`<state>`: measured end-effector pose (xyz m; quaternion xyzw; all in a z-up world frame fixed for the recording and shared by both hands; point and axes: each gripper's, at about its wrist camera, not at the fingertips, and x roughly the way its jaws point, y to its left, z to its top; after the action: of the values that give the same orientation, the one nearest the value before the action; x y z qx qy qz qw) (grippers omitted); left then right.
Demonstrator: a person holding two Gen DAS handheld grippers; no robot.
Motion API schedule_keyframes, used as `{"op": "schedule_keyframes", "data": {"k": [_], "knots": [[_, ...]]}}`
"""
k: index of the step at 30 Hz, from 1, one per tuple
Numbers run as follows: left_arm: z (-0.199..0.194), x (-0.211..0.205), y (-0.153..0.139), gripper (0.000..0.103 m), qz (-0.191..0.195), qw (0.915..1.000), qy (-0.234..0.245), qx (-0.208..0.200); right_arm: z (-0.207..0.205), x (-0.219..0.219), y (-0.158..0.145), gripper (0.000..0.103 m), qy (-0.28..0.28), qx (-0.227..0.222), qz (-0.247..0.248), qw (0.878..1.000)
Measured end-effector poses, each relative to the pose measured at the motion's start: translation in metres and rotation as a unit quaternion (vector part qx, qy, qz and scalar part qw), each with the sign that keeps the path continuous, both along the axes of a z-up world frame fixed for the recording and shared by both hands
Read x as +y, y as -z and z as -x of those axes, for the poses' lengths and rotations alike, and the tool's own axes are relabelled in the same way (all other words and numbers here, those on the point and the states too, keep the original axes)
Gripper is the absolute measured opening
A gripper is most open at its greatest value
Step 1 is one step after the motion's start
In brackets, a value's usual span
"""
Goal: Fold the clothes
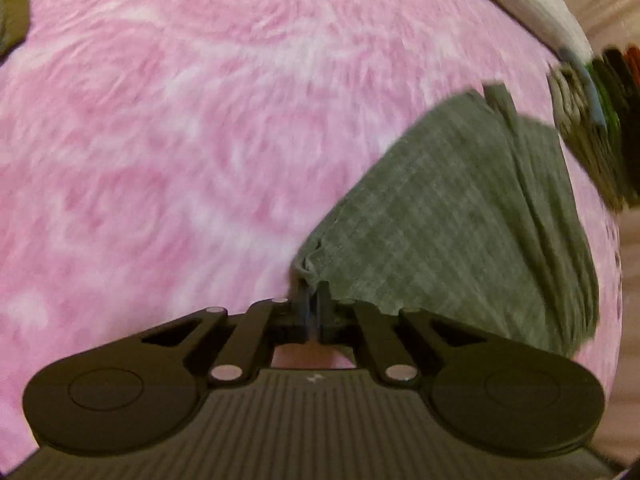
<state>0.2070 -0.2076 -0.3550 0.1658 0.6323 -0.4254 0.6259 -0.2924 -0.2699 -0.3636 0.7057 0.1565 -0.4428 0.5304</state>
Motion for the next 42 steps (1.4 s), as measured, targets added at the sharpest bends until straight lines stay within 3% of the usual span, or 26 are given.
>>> {"op": "schedule_keyframes", "data": {"k": [5,8,9,10,12,15,17,18,21,26,30,32,33,34,35,36,37,39,42], "knots": [[0.048,0.070,-0.010,0.001,-0.066,0.9957,0.041,0.049,0.041,-0.005,-0.016,0.007,-0.061,0.032,-0.010,0.998],[0.080,0.097,-0.004,0.001,-0.126,0.9866,0.088,0.053,0.060,-0.007,-0.016,0.008,-0.085,0.058,-0.027,0.994],[0.087,0.101,-0.004,0.001,-0.137,0.9835,0.106,0.051,0.065,-0.008,-0.016,0.013,-0.090,0.067,-0.032,0.993],[0.089,0.099,-0.006,0.002,-0.139,0.9812,0.125,0.048,0.068,-0.012,-0.017,0.039,-0.090,0.077,-0.036,0.992],[0.082,0.084,-0.016,0.016,-0.133,0.9783,0.157,0.026,0.073,-0.020,-0.022,0.065,-0.089,0.100,-0.034,0.990],[0.060,0.038,-0.037,0.021,-0.086,0.9786,0.185,-0.028,0.086,-0.037,-0.039,0.065,-0.062,0.129,0.023,0.990],[0.048,-0.013,-0.048,0.023,-0.043,0.9743,0.209,-0.071,0.092,-0.055,-0.043,0.065,-0.031,0.116,0.052,0.991],[0.045,-0.043,-0.051,0.028,-0.017,0.9704,0.223,-0.090,0.094,-0.065,-0.045,0.065,-0.018,0.108,0.067,0.992],[0.056,-0.134,-0.053,0.039,0.053,0.9522,0.276,-0.120,0.094,-0.100,-0.044,0.065,-0.013,0.099,0.124,0.987],[0.104,-0.271,-0.038,0.049,0.138,0.9134,0.362,-0.125,0.072,-0.154,-0.016,0.065,-0.024,0.078,0.152,0.985],[0.135,-0.342,-0.012,0.062,0.148,0.8952,0.405,-0.114,0.065,-0.174,0.004,0.065,-0.024,0.054,0.155,0.986],[0.148,-0.358,0.002,0.060,0.143,0.8871,0.422,-0.122,0.062,-0.180,0.013,0.065,-0.022,0.048,0.155,0.986],[0.154,-0.367,0.009,0.051,0.141,0.8828,0.430,-0.126,0.060,-0.182,0.015,0.065,-0.023,0.049,0.159,0.986],[0.160,-0.375,0.016,0.045,0.138,0.8785,0.439,-0.130,0.057,-0.183,0.017,0.064,-0.027,0.051,0.163,0.985],[0.167,-0.382,0.023,0.021,0.134,0.8738,0.449,-0.130,0.054,-0.185,0.016,0.060,-0.037,0.052,0.170,0.983],[0.173,-0.388,0.028,0.006,0.135,0.8674,0.461,-0.129,0.050,-0.188,0.016,0.014,-0.048,0.056,0.175,0.982],[0.176,-0.389,0.029,0.000,0.141,0.8608,0.471,-0.130,0.044,-0.191,0.015,0.000,-0.066,0.068,0.176,0.980],[0.176,-0.391,0.023,0.000,0.160,0.8520,0.480,-0.134,0.037,-0.194,0.007,0.000,-0.087,0.092,0.200,0.972],[0.166,-0.400,0.009,0.000,0.201,0.8536,0.460,-0.140,0.041,-0.202,-0.009,0.000,-0.072,0.115,0.239,0.962]]}}
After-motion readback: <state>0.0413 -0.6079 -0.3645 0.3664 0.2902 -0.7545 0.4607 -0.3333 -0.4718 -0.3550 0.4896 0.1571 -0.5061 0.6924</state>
